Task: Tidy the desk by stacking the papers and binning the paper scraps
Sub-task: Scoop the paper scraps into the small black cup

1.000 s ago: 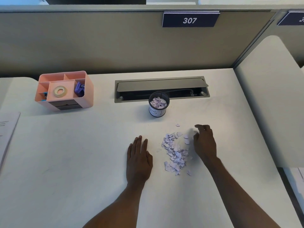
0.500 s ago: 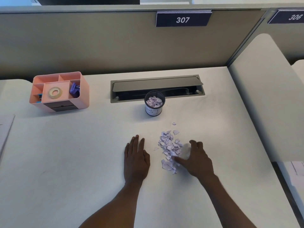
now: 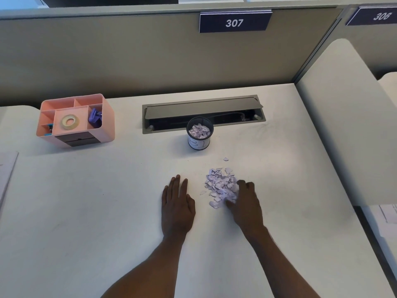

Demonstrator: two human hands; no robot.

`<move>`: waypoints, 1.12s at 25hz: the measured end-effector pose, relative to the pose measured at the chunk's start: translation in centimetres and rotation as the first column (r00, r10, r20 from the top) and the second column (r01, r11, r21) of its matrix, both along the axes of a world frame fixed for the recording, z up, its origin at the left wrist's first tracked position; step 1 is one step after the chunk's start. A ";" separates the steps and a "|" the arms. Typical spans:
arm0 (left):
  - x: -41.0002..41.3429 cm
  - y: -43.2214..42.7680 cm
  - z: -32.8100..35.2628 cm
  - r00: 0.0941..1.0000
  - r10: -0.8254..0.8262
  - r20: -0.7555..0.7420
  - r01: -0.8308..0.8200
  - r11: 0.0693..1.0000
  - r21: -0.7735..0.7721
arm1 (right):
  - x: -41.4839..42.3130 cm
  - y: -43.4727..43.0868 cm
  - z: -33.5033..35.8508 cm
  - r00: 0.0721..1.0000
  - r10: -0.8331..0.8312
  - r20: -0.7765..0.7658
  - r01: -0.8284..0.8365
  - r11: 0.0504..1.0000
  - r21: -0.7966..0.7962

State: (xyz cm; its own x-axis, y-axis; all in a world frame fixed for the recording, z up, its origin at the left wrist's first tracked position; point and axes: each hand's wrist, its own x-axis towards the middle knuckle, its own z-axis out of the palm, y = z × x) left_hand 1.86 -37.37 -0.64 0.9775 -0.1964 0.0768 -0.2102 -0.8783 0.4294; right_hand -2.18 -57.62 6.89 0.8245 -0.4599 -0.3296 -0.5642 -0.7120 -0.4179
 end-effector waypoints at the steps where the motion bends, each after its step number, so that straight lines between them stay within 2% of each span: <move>1: 0.0 0.0 0.0 1.000 0.001 -0.005 -0.001 1.000 0.002 | 0.2 -0.3 0.2 0.998 0.060 -0.020 -0.062 0.992 -0.107; 3: 0.0 0.0 0.0 1.000 0.001 -0.011 -0.001 1.000 0.003 | 0.6 -0.4 0.4 0.991 0.130 -0.035 -0.134 0.974 -0.183; 6: 0.0 0.0 0.1 1.000 0.000 -0.016 0.000 1.000 0.003 | 1.2 -0.2 0.0 0.988 0.151 -0.029 -0.153 0.982 -0.114; 11: 0.0 0.0 0.2 1.000 0.005 -0.030 -0.005 1.000 0.005 | 1.2 -1.5 -1.7 0.981 0.101 0.164 -0.095 0.994 -0.046; 15: 0.0 0.0 0.1 1.000 -0.001 -0.026 0.002 1.000 0.004 | 2.6 -3.2 0.9 0.973 -0.001 0.230 -0.035 0.988 0.148; 18: 0.0 0.0 0.1 1.000 0.002 -0.026 -0.002 1.000 -0.006 | 4.3 -3.9 4.2 0.967 -0.086 0.242 0.004 0.947 0.321; 22: 0.0 0.0 0.1 1.000 -0.003 -0.018 0.003 1.000 -0.009 | 9.1 -2.6 7.8 0.931 -0.132 0.340 -0.043 0.885 0.463; 23: 0.0 0.0 0.1 1.000 -0.005 -0.019 0.005 1.000 -0.008 | 10.8 -2.2 8.5 0.918 -0.124 0.376 -0.071 0.883 0.463; 26: 0.0 0.0 0.2 0.999 -0.002 -0.032 0.002 1.000 -0.007 | 15.1 -0.5 8.6 0.880 -0.009 0.476 -0.164 0.933 0.321; 28: 0.0 0.0 0.3 0.999 0.002 -0.039 -0.002 1.000 -0.003 | 18.4 0.3 7.5 0.896 0.057 0.441 -0.186 0.949 0.255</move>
State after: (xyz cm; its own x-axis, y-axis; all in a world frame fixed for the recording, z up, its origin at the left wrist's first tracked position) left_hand 1.89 -37.37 -0.38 0.9802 -0.1941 0.0397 -0.1915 -0.8774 0.4398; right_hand 16.19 -57.30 14.39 0.9573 -0.2867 -0.0371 -0.2037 -0.5778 -0.7904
